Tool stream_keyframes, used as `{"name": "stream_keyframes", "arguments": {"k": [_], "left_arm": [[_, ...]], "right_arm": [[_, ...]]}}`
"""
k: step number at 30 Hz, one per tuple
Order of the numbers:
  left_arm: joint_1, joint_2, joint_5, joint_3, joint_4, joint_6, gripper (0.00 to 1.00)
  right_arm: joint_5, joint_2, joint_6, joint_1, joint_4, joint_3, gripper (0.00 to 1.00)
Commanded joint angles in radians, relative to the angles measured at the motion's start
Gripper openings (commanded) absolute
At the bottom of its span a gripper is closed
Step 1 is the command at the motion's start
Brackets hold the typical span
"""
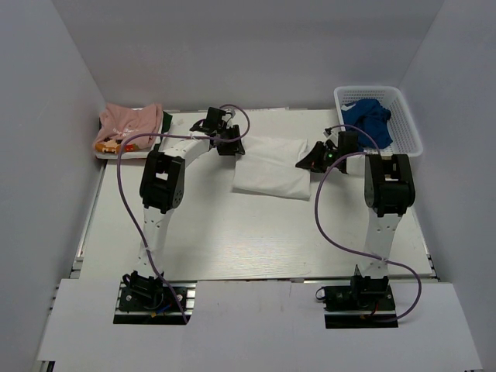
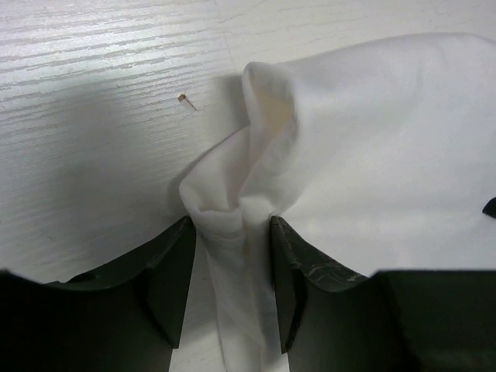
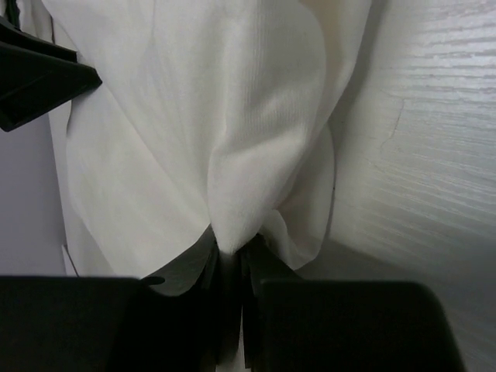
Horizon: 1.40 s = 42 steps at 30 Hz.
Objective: Fold and stack the t-shirts
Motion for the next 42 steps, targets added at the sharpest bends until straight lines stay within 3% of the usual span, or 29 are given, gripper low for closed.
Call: {"name": "stream_keyframes", "arguments": {"k": [1,5,8,9,12,13,14,15,19,29,30,35,42], "left_arm": [[-0.007,0.038,-0.006,0.007,-0.078,0.009,0.54],[-0.017,0.067,0.102,0.017,-0.069,0.029,0.59],[-0.017,0.067,0.141,-0.013,-0.045,0.029,0.55],[-0.017,0.067,0.151,-0.013,-0.045,0.029,0.52],[-0.036,0.078,0.178,-0.004,-0.023,0.049,0.37],[-0.037,0.091,0.178,0.021,-0.023,0.049,0.28],[-0.046,0.091,0.178,0.033,-0.035,0.049,0.04],[-0.046,0.105,0.168,0.044,-0.049,0.058,0.00],[-0.055,0.105,0.114,0.062,-0.063,0.072,0.00],[-0.024,-0.272,-0.373,-0.147,-0.039,0.273,0.00],[-0.024,-0.303,-0.469,-0.196,-0.002,0.301,0.00],[0.018,-0.427,-0.672,-0.269,0.054,0.506,0.00],[0.131,-0.458,-0.778,-0.244,0.113,0.686,0.00]], "right_arm": [[0.080,-0.010,-0.064,0.000,-0.067,0.033,0.15],[0.145,-0.036,-0.093,0.000,-0.161,0.073,0.41],[0.188,-0.082,-0.114,0.005,-0.188,0.075,0.72],[0.195,-0.090,-0.113,0.002,-0.190,0.069,0.90],[0.276,-0.169,-0.116,0.003,-0.235,0.056,0.90],[0.312,-0.220,-0.110,0.003,-0.240,0.052,0.90],[0.327,-0.237,-0.113,0.003,-0.248,0.046,0.90],[0.367,-0.252,-0.110,0.002,-0.259,0.030,0.90],[0.456,-0.381,-0.108,0.002,-0.279,-0.023,0.90],[0.550,-0.545,-0.131,0.005,-0.250,-0.175,0.90],[0.551,-0.548,-0.131,0.005,-0.245,-0.181,0.90],[0.550,-0.559,-0.134,0.005,-0.222,-0.201,0.90],[0.542,-0.565,-0.134,0.012,-0.182,-0.212,0.90]]}}
